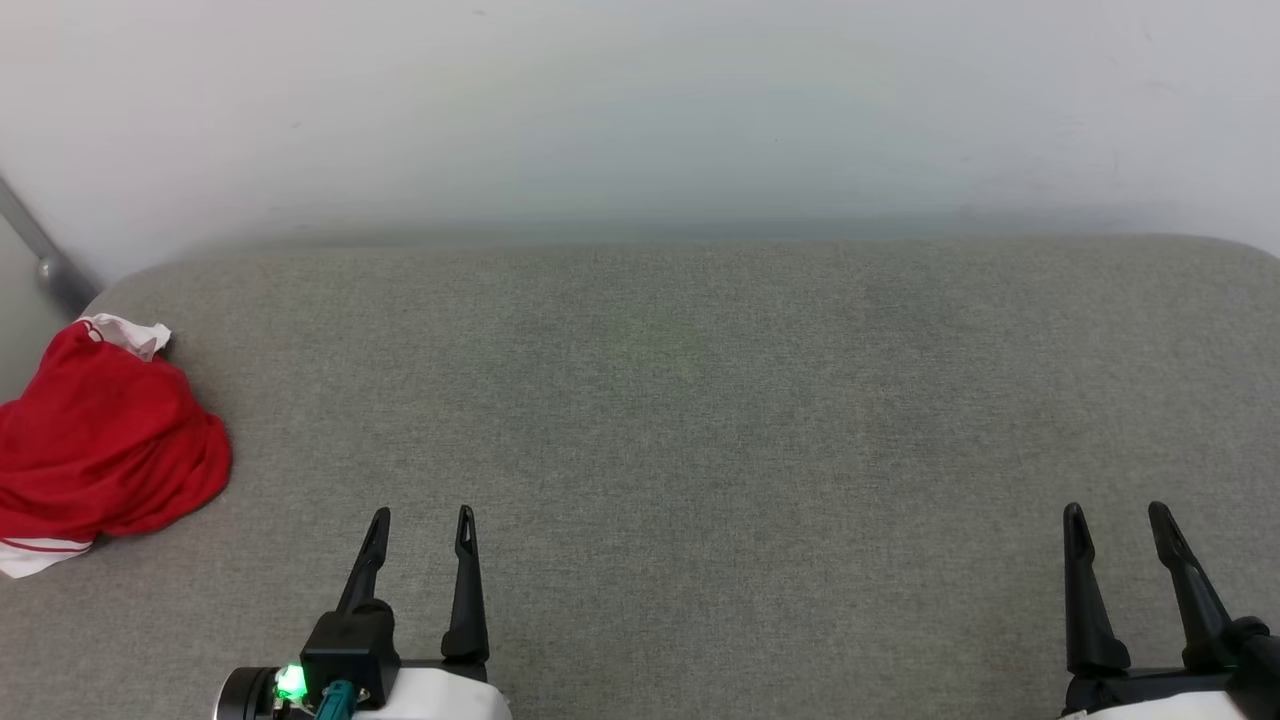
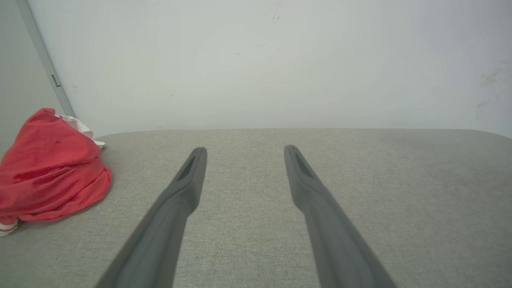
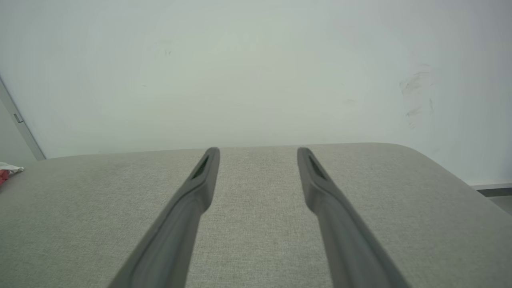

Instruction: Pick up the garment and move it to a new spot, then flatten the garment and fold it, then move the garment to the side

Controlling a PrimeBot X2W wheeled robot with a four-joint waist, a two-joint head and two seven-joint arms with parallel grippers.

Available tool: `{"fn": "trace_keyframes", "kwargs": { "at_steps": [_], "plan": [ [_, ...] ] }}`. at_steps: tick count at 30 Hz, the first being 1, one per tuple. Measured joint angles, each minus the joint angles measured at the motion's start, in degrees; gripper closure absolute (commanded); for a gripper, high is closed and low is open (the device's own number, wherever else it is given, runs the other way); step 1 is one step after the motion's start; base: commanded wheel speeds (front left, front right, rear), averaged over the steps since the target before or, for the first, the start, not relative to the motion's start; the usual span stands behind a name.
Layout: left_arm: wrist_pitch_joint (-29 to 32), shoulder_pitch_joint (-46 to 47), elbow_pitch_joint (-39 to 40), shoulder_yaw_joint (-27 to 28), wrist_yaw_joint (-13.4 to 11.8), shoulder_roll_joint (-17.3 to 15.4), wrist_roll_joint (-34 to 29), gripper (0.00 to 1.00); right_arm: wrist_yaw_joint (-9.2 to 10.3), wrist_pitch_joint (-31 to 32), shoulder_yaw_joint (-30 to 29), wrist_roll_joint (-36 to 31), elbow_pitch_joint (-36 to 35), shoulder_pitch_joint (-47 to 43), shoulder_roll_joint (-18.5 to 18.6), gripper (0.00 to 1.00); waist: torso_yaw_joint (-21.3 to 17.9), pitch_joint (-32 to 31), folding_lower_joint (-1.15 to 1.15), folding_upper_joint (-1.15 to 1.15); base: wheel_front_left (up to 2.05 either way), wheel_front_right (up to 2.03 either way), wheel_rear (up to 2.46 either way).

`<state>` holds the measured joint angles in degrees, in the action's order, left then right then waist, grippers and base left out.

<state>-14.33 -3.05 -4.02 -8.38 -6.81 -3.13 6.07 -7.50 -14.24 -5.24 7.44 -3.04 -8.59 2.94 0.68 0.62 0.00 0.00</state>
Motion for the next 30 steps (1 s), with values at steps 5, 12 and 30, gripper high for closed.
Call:
{"fn": "trace_keyframes", "kwargs": {
  "at_steps": [5,12,30],
  "plan": [
    [-0.49,-0.1,-0.21,0.0,0.01,0.1,-1.41,0.0,0.0,-0.63,0.01,-1.04,-0.13,-0.44,0.0,0.0,0.16,0.04,0.0,0.0,0.0,0.0,0.0],
    [-0.73,-0.19,-0.74,0.25,0.19,0.14,-1.63,0.0,0.0,-0.82,0.15,-0.67,0.21,-0.85,0.0,0.0,0.26,0.04,0.0,0.0,0.0,0.0,0.0],
    [-0.73,-0.23,-1.86,0.05,0.19,0.18,-0.29,0.0,0.0,-0.82,0.25,0.92,1.33,-0.96,0.0,0.0,0.4,0.19,0.0,0.0,0.0,0.0,0.0]
  ]
}}
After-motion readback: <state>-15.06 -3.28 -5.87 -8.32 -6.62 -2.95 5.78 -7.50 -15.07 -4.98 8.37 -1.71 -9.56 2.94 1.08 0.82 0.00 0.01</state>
